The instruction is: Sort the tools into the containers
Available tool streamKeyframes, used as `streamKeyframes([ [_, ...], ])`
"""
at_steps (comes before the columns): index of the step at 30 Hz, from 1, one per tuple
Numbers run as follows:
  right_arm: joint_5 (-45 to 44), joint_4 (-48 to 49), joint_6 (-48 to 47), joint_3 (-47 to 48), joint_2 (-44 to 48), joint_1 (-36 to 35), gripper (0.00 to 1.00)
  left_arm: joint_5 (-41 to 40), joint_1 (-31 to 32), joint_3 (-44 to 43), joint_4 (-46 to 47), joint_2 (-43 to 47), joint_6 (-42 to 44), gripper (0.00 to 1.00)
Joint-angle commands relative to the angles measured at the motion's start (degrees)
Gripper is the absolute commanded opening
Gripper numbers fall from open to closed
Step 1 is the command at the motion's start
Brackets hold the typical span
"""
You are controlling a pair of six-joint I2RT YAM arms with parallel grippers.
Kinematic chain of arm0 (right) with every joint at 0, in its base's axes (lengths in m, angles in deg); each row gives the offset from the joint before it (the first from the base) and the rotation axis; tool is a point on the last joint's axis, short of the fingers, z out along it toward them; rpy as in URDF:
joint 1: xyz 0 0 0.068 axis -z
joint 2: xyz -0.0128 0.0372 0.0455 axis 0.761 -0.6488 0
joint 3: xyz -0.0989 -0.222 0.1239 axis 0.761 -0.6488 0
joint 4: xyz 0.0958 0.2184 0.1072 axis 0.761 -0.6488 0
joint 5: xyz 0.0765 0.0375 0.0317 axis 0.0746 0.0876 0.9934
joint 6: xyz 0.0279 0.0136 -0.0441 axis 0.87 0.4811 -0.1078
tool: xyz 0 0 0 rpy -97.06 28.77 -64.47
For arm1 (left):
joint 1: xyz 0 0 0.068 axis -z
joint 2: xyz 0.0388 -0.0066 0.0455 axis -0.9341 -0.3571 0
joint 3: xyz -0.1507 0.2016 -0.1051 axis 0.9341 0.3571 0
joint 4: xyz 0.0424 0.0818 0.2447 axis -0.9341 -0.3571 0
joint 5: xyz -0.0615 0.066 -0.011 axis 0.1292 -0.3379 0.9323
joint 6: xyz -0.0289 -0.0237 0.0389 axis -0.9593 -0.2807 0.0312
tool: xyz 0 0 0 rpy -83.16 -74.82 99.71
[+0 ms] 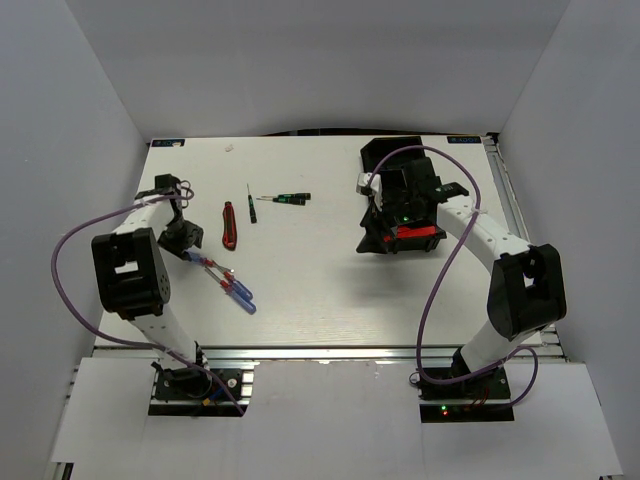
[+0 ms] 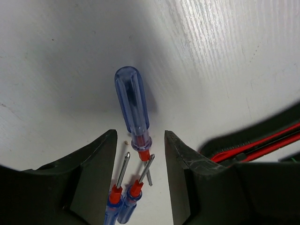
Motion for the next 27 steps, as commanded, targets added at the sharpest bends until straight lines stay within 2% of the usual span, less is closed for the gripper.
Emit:
streamKeyframes([
  [1, 0.0, -1.3, -1.2, 1.4, 0.8, -0.1, 0.89, -0.7, -0.3, -2.9, -1.1, -1.0, -1.3, 0.56],
  [7, 0.1, -2.1, -1.4, 3.1, -0.6, -0.2, 0.90, -0.7, -1.2, -3.6, -0.4, -5.4, -1.4, 0.54],
  [14, 0.0, -3.1, -1.9, 4.7, -1.6, -0.1, 0.89, -0.3, -1.5, -2.8, 0.8, -6.9, -1.8, 0.46],
  [20, -0.1, -3.9, -2.6, 5.9, -2.3, 0.0, 0.90, 0.5, -2.5, -5.2, 1.2, -8.5, -2.9, 0.35],
  [27, -0.2, -4.4, -2.8, 6.8, -2.7, 0.5, 0.89, 1.3, -3.9, -8.5, 1.3, -9.1, -5.3, 0.15],
])
